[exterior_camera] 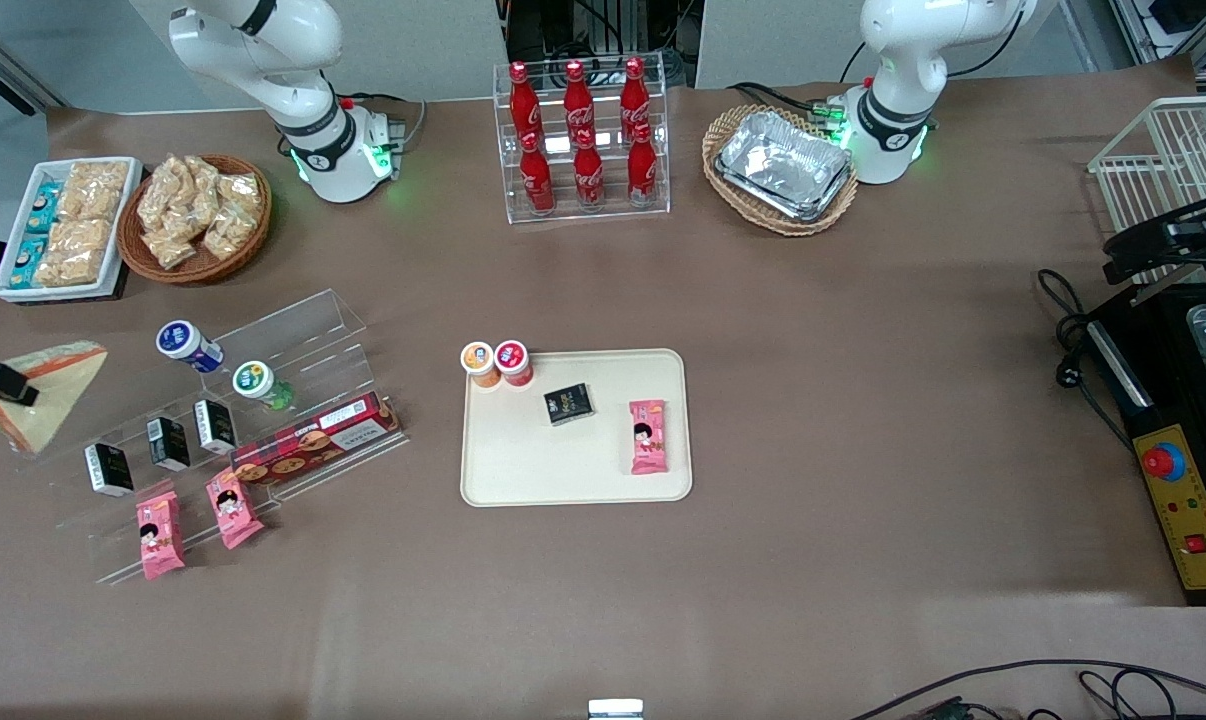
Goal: Place sandwich on tray
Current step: 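Lift the sandwich and carry it with the right gripper over the white tray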
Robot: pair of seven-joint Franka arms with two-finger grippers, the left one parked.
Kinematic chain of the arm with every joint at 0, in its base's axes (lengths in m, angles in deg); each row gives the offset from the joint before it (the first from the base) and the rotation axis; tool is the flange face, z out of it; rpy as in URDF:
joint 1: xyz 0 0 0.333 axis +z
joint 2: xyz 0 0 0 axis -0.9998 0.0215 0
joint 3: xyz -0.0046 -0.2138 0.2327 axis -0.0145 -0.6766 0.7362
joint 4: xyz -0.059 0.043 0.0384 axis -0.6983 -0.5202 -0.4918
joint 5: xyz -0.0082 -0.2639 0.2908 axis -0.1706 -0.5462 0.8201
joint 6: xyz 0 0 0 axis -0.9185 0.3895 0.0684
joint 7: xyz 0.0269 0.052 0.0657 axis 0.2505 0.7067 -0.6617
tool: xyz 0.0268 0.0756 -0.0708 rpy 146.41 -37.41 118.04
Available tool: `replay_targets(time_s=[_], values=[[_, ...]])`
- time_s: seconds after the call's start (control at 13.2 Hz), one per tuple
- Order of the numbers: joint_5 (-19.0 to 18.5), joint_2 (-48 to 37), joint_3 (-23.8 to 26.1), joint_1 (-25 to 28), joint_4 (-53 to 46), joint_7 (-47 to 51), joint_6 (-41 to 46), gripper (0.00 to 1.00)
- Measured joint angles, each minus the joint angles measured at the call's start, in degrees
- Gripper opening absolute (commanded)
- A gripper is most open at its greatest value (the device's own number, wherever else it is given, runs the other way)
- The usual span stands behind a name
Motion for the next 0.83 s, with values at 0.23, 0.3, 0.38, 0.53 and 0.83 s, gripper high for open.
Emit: replay_targets(time_s=[0.23, 0.3, 0.38, 0.53, 0.83], values=[[0.95, 0.03, 5.05, 3.41, -2.63, -4.95, 1.24, 0.45], [1.08, 0.03, 7.7, 3.81, -2.8, -6.35, 1.33, 0.46], [1.13, 0.04, 10.65, 3.97, -2.86, -8.14, 1.46, 0.46], [1.17, 0.06, 16.16, 4.25, -2.93, -12.21, 1.78, 0.46], [1.22, 0.81, 24.33, 4.33, -2.95, -22.23, 1.58, 0.47]])
